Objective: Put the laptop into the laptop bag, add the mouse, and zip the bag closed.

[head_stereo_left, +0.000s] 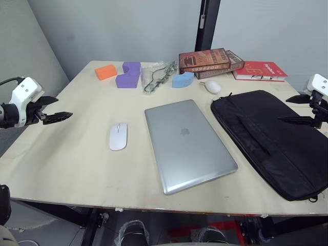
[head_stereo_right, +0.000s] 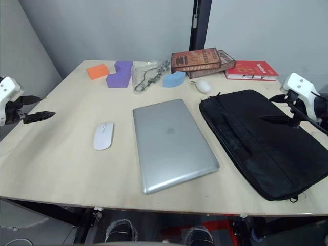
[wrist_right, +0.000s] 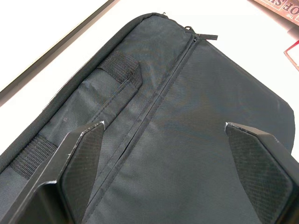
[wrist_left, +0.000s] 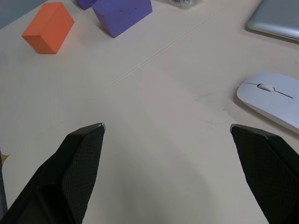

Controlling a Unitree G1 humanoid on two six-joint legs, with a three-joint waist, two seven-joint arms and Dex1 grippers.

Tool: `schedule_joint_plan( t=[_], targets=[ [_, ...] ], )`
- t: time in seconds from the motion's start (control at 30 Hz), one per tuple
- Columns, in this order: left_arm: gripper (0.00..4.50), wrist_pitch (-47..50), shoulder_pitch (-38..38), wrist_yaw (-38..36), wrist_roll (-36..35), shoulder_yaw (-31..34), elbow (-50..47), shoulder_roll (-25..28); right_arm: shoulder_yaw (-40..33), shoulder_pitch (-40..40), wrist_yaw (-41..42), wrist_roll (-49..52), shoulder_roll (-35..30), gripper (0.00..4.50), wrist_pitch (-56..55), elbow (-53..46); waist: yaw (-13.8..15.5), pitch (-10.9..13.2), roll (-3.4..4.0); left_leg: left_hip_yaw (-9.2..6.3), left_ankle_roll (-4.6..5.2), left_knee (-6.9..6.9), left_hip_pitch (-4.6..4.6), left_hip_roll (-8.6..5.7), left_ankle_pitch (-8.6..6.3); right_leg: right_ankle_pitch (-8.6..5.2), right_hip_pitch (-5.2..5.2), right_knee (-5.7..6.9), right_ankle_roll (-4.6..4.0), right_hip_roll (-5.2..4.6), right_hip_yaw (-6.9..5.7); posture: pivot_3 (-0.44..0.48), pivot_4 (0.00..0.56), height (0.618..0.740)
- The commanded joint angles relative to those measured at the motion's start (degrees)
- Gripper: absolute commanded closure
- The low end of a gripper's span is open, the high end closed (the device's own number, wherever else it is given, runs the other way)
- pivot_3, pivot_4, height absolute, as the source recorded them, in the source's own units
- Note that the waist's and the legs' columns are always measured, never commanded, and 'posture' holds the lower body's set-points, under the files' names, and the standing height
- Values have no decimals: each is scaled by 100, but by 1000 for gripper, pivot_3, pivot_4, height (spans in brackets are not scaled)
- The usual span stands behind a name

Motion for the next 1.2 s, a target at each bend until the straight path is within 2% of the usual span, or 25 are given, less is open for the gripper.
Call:
schedule_joint_plan(
  t=[0.03, 1.2],
  targets=[
    [0, -25, -72, -50, -11, 70, -48, 185, -199, -137, 38, 161, -88, 187, 174, -315, 0, 0, 0, 0, 0, 0, 0, 0, 0, 0, 0, 0, 0, 0, 0, 0, 150, 734],
    [0, 137, -83, -120, -122, 137, -310, 210, -251, 153, -8, 228, -152, 187, 164, -505, 15, 0, 0, -1, 0, 3, 0, 0, 0, 0, 0, 3, -1, 0, 0, 0, 150, 734]
  ],
)
